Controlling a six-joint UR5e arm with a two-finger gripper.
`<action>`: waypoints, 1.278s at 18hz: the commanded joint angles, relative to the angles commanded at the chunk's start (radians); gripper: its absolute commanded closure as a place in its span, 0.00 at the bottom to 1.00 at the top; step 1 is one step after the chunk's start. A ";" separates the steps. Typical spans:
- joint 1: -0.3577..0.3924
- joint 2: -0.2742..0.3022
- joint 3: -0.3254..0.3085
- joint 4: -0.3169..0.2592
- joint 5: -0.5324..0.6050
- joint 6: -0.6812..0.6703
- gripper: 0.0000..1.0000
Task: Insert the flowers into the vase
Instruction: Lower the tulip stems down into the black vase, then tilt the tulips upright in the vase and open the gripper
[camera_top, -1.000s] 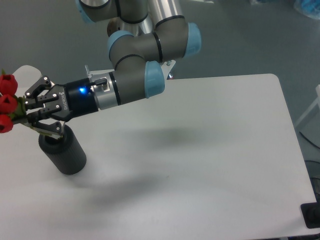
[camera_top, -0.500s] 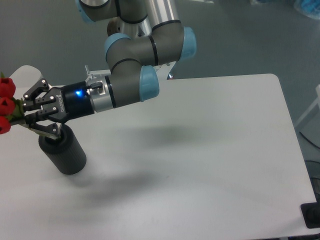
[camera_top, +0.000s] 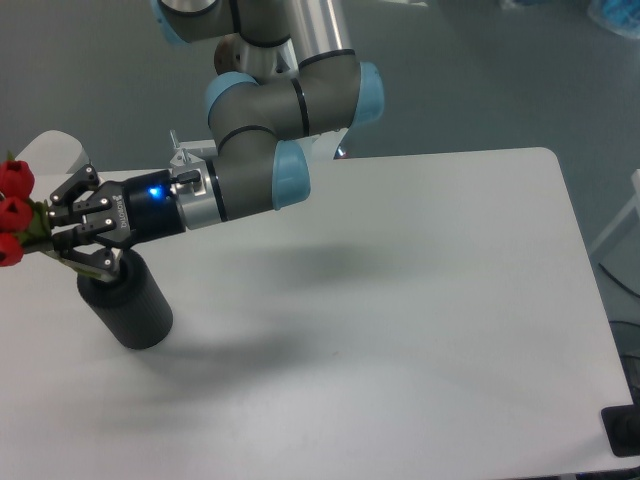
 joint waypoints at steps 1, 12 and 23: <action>0.002 -0.002 -0.011 0.000 0.000 0.015 0.83; 0.006 -0.025 -0.091 0.002 0.006 0.166 0.77; 0.035 -0.052 -0.124 0.008 0.008 0.213 0.65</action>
